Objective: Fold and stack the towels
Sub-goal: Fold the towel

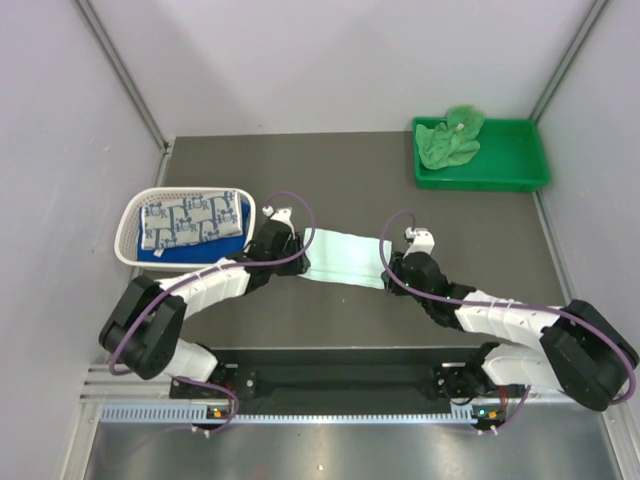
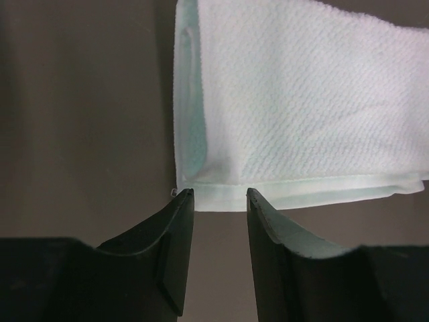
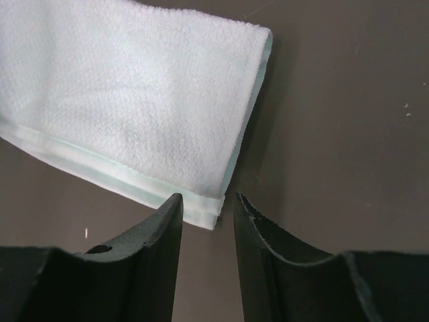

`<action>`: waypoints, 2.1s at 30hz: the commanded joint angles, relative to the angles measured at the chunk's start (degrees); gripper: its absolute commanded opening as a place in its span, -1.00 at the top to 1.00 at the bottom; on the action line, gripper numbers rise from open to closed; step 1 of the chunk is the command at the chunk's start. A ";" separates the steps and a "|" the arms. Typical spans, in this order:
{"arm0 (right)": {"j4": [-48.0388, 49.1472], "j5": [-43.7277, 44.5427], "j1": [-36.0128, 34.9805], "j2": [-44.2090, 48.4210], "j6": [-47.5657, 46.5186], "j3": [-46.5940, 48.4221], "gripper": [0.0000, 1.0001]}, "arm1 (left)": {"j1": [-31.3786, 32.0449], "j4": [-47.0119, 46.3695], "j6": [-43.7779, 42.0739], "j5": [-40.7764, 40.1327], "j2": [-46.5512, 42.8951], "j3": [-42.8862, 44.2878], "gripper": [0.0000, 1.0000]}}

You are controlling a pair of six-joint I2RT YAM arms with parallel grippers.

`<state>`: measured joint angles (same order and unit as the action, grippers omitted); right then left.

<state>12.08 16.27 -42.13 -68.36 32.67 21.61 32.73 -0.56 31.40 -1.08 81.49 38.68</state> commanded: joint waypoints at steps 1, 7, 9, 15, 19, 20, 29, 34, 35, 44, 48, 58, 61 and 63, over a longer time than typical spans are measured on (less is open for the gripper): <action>-2.76 3.50 -1.38 1.04 0.20 2.74 0.27 | 0.14 3.72 -1.16 -3.93 -0.11 2.98 0.15; -1.53 3.77 -1.38 -2.12 0.56 4.14 0.23 | 0.23 3.64 -2.22 -4.54 3.40 5.18 0.14; -1.18 3.77 -1.38 -3.00 0.38 4.76 0.23 | 0.14 3.37 -2.48 -4.46 4.72 5.71 0.15; -0.83 3.42 -1.38 -5.64 0.56 6.69 0.26 | 0.23 3.63 -2.92 -4.28 6.57 7.20 0.22; -1.61 3.50 -1.38 -6.26 1.00 7.13 0.29 | 0.14 3.72 -3.10 -4.02 6.57 7.64 0.33; -1.70 3.42 -1.38 -6.26 0.91 7.13 0.29 | 0.23 3.90 -3.01 -4.02 6.66 7.64 0.38; -2.76 3.24 -1.38 -6.09 2.14 7.05 0.30 | 0.14 4.16 -3.18 -3.40 6.48 8.17 0.63; -3.20 3.06 -1.38 -5.21 2.93 6.52 0.35 | 0.23 4.42 -3.36 -3.23 6.22 8.35 0.76; -3.29 3.15 -1.38 -5.12 3.10 6.35 0.36 | 0.14 4.51 -3.27 -3.14 6.22 8.43 0.77; -3.90 3.07 -1.38 -6.26 3.63 7.31 0.72 | 0.14 4.86 -3.54 -2.87 6.22 9.05 0.92; -5.83 3.68 -1.38 -5.74 3.11 8.71 0.92 | 0.14 5.65 -3.97 -3.14 5.78 9.75 0.98; -10.05 5.26 -1.46 -0.82 2.14 9.95 1.00 | 0.14 9.17 -4.68 -4.28 1.74 11.42 1.00; -10.49 5.26 -1.38 0.50 2.32 9.51 1.00 | 0.14 9.96 -4.68 -4.89 0.34 11.25 1.00; -10.76 5.17 -1.38 1.03 2.49 9.25 1.00 | 0.23 10.14 -4.77 -4.98 -0.72 11.07 1.00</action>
<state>1.65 19.92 -42.61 -69.63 35.55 29.08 32.73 8.84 27.31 -4.60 83.81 47.90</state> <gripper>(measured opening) 0.006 0.020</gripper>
